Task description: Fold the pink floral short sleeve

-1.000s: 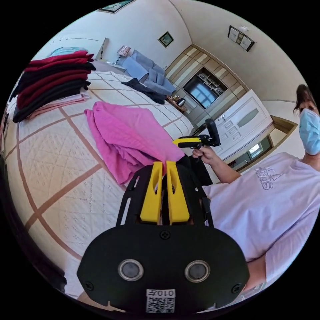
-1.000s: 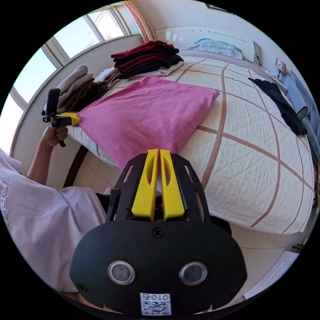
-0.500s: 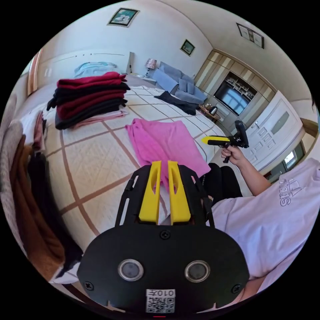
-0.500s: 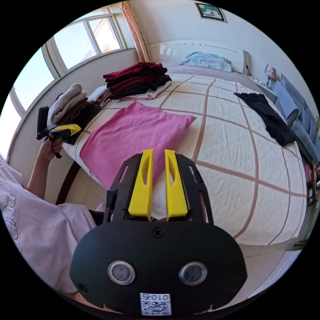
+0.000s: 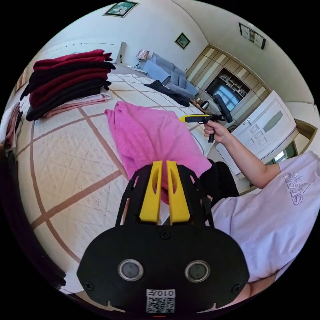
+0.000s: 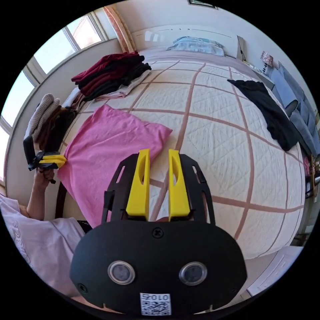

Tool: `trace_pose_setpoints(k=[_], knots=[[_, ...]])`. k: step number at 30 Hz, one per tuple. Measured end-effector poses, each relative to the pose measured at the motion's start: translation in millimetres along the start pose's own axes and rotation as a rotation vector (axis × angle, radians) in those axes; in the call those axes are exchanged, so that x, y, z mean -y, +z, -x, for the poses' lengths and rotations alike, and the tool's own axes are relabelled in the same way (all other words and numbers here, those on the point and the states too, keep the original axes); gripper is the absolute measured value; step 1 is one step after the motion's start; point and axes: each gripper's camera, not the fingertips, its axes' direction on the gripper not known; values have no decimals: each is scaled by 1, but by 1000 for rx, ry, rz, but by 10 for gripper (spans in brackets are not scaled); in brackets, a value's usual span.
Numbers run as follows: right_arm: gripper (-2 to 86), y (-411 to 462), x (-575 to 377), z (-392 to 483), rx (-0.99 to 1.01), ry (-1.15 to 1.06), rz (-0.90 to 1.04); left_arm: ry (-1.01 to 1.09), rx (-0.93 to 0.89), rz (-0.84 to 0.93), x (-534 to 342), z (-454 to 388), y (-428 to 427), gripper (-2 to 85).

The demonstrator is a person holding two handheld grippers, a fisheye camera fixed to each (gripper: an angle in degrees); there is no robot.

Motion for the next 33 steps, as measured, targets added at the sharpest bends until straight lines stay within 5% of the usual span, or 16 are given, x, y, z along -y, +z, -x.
trace_pose_setpoints(k=[3,7,18,33], knots=[[105,-13,-30,-9,89,-23,11,85,64,-36,-12,-22,-22,38],[123,-15,-86,-18,305,30,22,66,-213,40,-26,-34,-8,51],[98,27,-144,-80,705,216,59,-431,-656,-141,-86,-2,65,117],[61,-25,-158,-146,938,282,-100,-647,-829,-339,-90,0,115,206]])
